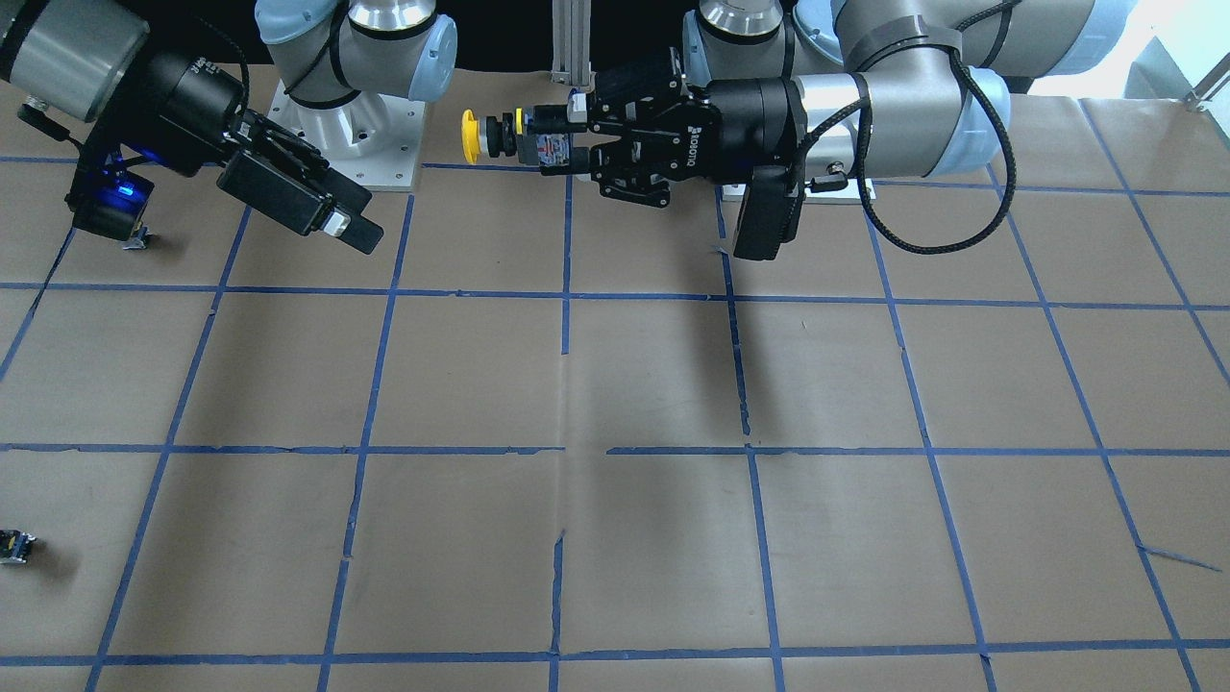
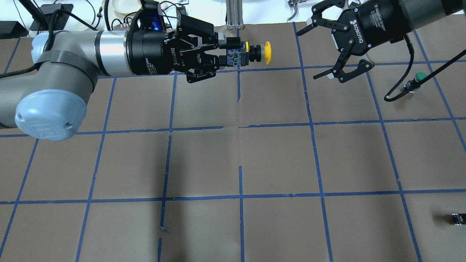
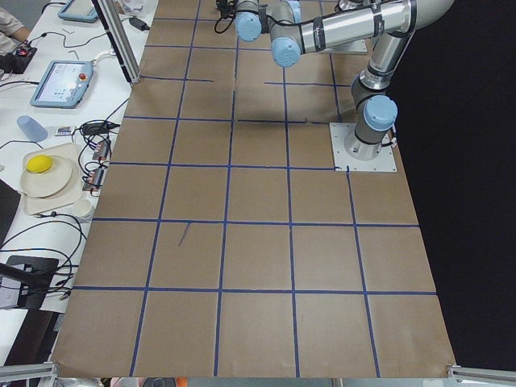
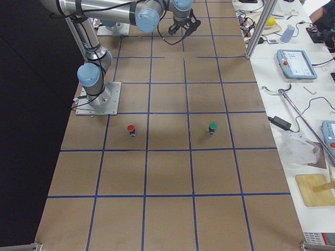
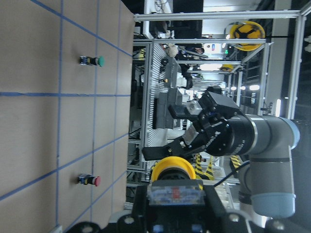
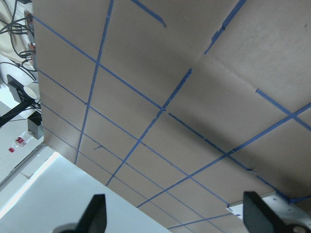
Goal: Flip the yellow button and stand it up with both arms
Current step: 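Hold the button with the left gripper while the right gripper grasps its cap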
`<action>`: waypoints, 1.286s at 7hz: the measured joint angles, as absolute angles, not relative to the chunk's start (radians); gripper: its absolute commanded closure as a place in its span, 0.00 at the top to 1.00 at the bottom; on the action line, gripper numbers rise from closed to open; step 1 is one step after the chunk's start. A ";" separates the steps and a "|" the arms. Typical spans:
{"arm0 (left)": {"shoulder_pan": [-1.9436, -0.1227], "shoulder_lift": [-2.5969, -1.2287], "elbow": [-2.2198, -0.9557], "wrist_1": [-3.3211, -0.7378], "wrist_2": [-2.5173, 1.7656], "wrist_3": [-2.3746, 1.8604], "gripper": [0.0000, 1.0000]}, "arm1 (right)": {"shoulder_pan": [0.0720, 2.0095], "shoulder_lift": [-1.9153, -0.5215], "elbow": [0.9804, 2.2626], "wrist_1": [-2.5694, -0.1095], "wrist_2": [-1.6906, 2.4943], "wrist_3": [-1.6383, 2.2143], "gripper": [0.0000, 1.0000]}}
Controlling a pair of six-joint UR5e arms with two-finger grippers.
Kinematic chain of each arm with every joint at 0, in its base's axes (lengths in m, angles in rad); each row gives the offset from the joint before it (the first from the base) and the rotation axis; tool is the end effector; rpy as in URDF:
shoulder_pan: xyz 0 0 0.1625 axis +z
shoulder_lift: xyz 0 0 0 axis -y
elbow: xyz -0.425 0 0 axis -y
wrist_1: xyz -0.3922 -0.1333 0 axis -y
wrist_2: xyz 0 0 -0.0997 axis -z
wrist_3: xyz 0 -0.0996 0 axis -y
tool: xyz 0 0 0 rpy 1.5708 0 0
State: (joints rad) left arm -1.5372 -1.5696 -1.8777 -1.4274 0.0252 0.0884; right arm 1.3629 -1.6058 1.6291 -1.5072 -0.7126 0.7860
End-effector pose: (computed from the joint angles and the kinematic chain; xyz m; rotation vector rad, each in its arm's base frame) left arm -0.2169 -0.4790 0.4509 0.0825 -1.5936 -0.0346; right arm 0.1070 -0.5038 0.5046 1.1427 2.0105 0.3979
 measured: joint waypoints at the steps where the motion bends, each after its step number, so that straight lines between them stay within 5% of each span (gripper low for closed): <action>1: -1.541 -1.572 -1.887 -1.426 -0.023 0.087 0.01 | 1.365 -1.612 1.620 -1.505 -0.675 0.846 1.00; 9: -1.542 -1.583 -1.891 -1.413 -0.054 0.088 0.01 | 1.440 -1.670 1.626 -1.495 -0.543 1.072 0.96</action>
